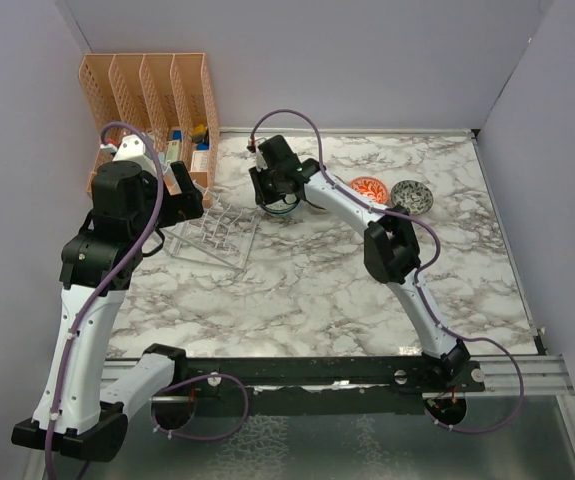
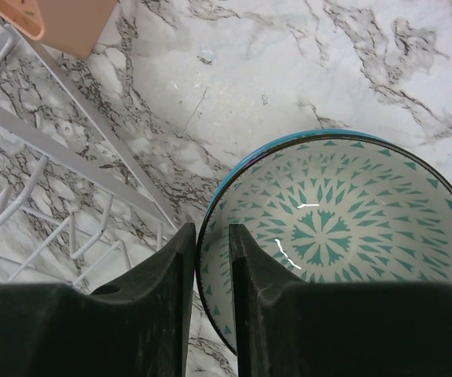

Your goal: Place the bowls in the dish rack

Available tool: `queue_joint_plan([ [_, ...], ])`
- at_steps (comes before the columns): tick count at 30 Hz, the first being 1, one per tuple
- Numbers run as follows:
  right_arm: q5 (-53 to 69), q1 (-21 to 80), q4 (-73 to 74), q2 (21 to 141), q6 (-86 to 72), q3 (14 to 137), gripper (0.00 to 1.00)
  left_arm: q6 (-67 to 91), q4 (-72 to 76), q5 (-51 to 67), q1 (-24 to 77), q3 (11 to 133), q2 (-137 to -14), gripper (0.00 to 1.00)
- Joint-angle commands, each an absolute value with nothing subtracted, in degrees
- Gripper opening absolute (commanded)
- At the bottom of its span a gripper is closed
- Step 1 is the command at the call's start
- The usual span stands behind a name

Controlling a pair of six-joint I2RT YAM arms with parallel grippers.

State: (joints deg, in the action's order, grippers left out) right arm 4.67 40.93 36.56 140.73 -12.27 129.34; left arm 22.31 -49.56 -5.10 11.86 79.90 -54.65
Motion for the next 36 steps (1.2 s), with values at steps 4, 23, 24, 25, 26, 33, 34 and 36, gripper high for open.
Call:
queue_joint_plan([
  [4, -0.6, 41.3, 37.4, 141.4, -10.8, 130.7, 0.26, 21.4, -48.1, -4.3, 12.0, 78.9, -53.9, 0.99],
  [23, 2.9, 41.3, 38.4, 142.6, -10.6, 130.2, 0.46, 21.1, -47.8, -5.0, 12.0, 79.0, -53.6, 0.99],
  [24, 3.0, 41.3, 38.4, 142.6, -10.5, 130.2, 0.45, 21.0, -47.9, -5.1, 12.0, 79.0, -53.6, 0.99],
  [25, 3.1, 41.3, 38.4, 142.6, -10.5, 130.2, 0.44, 21.1, -47.9, -5.2, 12.0, 78.9, -53.6, 0.99],
  [26, 3.2, 41.3, 38.4, 142.6, -10.3, 130.2, 0.42, 21.0, -47.8, -5.2, 12.0, 78.9, -53.5, 0.99],
  [33, 3.7, 41.3, 38.0, 142.2, -10.2, 130.0, 0.22, 21.1, -47.6, -5.3, 12.0, 79.0, -53.7, 0.99],
  [34, 3.6, 41.3, 37.8, 141.9, -10.2, 130.1, 0.17, 21.1, -47.7, -5.3, 12.0, 79.1, -53.7, 0.99],
  [36, 3.4, 41.3, 37.5, 141.2, -10.4, 130.1, 0.06, 21.1, -47.6, -5.4, 12.0, 79.2, -53.7, 0.99],
])
